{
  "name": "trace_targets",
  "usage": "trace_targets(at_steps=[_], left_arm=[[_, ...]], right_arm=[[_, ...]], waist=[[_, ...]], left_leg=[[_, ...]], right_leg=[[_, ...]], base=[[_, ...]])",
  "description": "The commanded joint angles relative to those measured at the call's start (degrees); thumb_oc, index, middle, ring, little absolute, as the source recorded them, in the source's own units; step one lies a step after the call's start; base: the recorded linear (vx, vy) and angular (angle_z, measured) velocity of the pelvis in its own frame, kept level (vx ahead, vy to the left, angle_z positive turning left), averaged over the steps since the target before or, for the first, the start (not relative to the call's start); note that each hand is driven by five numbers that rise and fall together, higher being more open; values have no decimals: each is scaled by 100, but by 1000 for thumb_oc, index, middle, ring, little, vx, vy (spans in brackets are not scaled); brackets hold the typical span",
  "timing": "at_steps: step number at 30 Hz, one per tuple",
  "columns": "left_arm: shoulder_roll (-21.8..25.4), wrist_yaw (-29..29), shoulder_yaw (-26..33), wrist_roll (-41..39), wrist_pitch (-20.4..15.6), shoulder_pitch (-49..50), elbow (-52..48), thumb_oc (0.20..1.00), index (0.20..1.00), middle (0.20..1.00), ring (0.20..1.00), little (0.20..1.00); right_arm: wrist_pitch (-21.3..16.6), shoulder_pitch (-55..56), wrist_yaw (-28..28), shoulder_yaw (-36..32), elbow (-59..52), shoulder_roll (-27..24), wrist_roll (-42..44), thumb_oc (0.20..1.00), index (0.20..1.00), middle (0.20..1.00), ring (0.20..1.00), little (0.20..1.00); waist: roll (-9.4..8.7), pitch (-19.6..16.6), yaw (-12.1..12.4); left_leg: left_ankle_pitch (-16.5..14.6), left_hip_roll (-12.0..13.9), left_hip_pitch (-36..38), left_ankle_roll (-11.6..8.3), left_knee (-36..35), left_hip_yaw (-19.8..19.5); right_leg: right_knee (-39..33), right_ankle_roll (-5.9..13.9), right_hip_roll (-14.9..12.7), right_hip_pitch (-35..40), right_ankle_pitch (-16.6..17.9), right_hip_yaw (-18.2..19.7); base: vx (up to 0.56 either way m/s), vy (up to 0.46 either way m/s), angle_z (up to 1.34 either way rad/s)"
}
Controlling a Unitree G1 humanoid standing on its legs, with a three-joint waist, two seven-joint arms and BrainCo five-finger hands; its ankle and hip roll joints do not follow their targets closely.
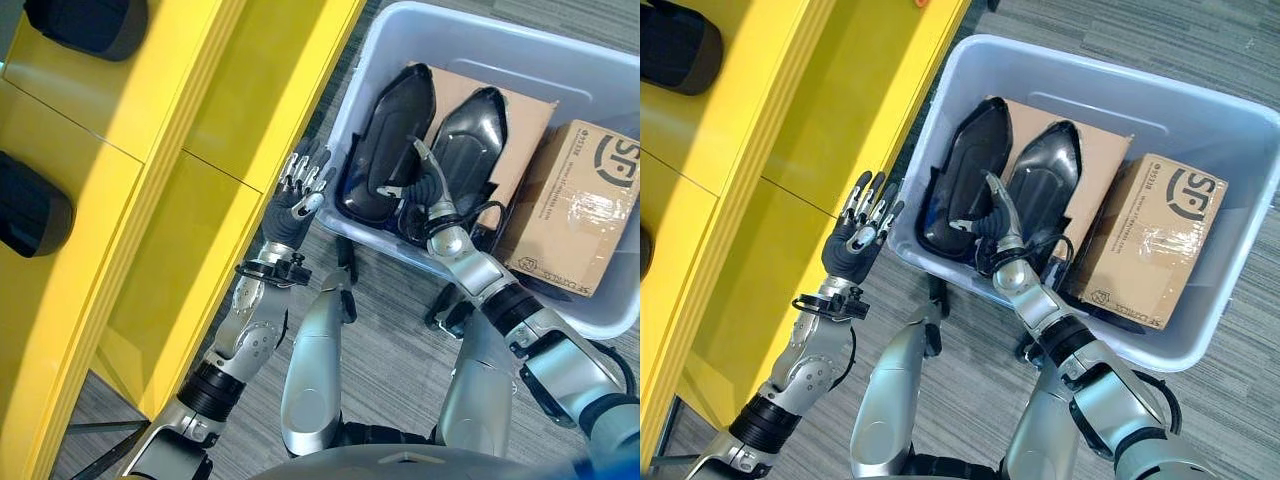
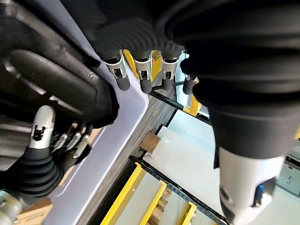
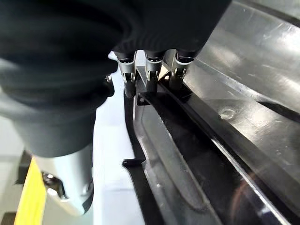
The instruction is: Move parts from the plastic box to the shelf.
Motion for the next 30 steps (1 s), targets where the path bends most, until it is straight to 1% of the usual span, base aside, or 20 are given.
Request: trace_targets(at_steps=[1, 2, 3, 5, 6, 9, 11, 14, 17, 18, 20, 24, 28, 30], left_arm=[[31, -82, 32, 307, -118, -58, -631, 1000, 1000, 1000, 1000, 1000], [18, -88, 17, 309, -132, -60, -611, 1000, 1000, 1000, 1000, 1000], [-16, -12, -48, 350, -171, -84, -602, 1000, 1000, 1000, 1000, 1000], [-32, 49, -116, 340, -254, -117, -554, 1000, 1000, 1000, 1000, 1000], [-55, 148, -177, 331, -283, -142, -556, 1000, 1000, 1000, 1000, 1000], [-133, 300, -266, 352, -315, -209, -542, 1000, 1000, 1000, 1000, 1000], [-193, 442, -327, 338, -415, -198, -553, 1000, 1000, 1000, 1000, 1000], [-255, 459, -336, 311, -559, -149, -526, 1000, 1000, 1000, 1000, 1000], [-279, 440, -293, 205, -603, -137, -497, 1000, 1000, 1000, 1000, 1000], [-292, 427, -282, 207, -587, -144, -491, 1000, 1000, 1000, 1000, 1000], [-297, 442, -301, 233, -575, -146, -505, 1000, 1000, 1000, 1000, 1000], [-316, 495, -277, 272, -598, -108, -561, 1000, 1000, 1000, 1000, 1000], [-342, 563, -286, 305, -610, -113, -590, 1000, 1000, 1000, 1000, 1000], [-356, 595, -290, 340, -591, -110, -603, 1000, 1000, 1000, 1000, 1000]], right_arm=[[-166, -421, -451, 199, -350, 604, -787, 1000, 1000, 1000, 1000, 1000], [-156, -423, -735, 204, -317, 610, -962, 1000, 1000, 1000, 1000, 1000], [-375, -485, -1483, 86, -246, 514, -1567, 1000, 1000, 1000, 1000, 1000], [-599, -529, -1820, -76, -310, 410, -2002, 1000, 1000, 1000, 1000, 1000], [-809, -568, -2090, -263, -513, 318, -2387, 1000, 1000, 1000, 1000, 1000], [-1070, -649, -2185, -526, -797, 231, -2739, 1000, 1000, 1000, 1000, 1000], [-998, -561, -2279, -634, -1126, 115, -2712, 1000, 1000, 1000, 1000, 1000], [-987, -295, -2377, -692, -1335, 56, -2805, 1000, 1000, 1000, 1000, 1000], [-873, -117, -2063, -639, -1368, -2, -2780, 1000, 1000, 1000, 1000, 1000], [-871, -121, -2069, -611, -1354, 9, -2797, 1000, 1000, 1000, 1000, 1000], [-712, -98, -2231, -586, -1385, 16, -2576, 1000, 1000, 1000, 1000, 1000], [-597, 67, -2387, -675, -1402, 72, -2165, 1000, 1000, 1000, 1000, 1000], [-554, 224, -2327, -722, -1413, 149, -1744, 1000, 1000, 1000, 1000, 1000], [-486, 294, -2300, -740, -1382, 213, -1380, 1000, 1000, 1000, 1000, 1000]], waist=[[110, -71, 142], [112, -71, 137], [126, -71, 101], [143, -71, 57], [163, -71, 7], [209, -71, -70], [269, -71, -182], [317, -71, -309], [347, -71, -395], [351, -71, -397], [360, -71, -409], [359, -71, -447], [368, -71, -486], [368, -71, -498]], left_leg=[[-1147, -274, 183, 89, 470, 63], [-1150, -270, 190, 92, 472, 66], [-1154, -261, 193, 97, 469, 81], [-1150, -260, 206, 97, 450, 91], [-1146, -263, 230, 94, 426, 103], [-1131, -272, 280, 77, 374, 125], [-1120, -274, 386, 52, 302, 200], [-1105, -270, 486, 38, 204, 304], [-1115, -266, 567, 33, 162, 367], [-1114, -263, 579, 34, 152, 377], [-1096, -273, 600, 30, 104, 386], [-1088, -286, 646, 38, 41, 406], [-1090, -292, 651, 48, 29, 427], [-1091, -293, 671, 47, 23, 432]], right_leg=[[-268, 436, 61, 92, 420, 407], [-267, 434, 64, 92, 422, 415], [-303, 442, 76, 90, 438, 435], [-336, 454, 92, 86, 455, 463], [-374, 469, 107, 85, 469, 496], [-415, 477, 131, 83, 473, 573], [-475, 484, 141, 104, 468, 656], [-554, 490, 144, 117, 468, 732], [-593, 483, 145, 129, 460, 780], [-603, 482, 143, 134, 463, 784], [-624, 479, 145, 139, 466, 786], [-663, 490, 155, 150, 481, 804], [-645, 484, 155, 130, 469, 835], [-641, 477, 153, 144, 463, 842]], base=[[0, 0, 0], [0, 0, 0], [0, 0, 0], [-3, 21, 1], [-4, 50, 1], [1, 75, -5], [10, 133, -8], [1, 107, -22], [-4, 62, -15], [0, 0, 0], [0, 0, 0], [0, 0, 0], [0, 8, 0], [0, 0, 0]])
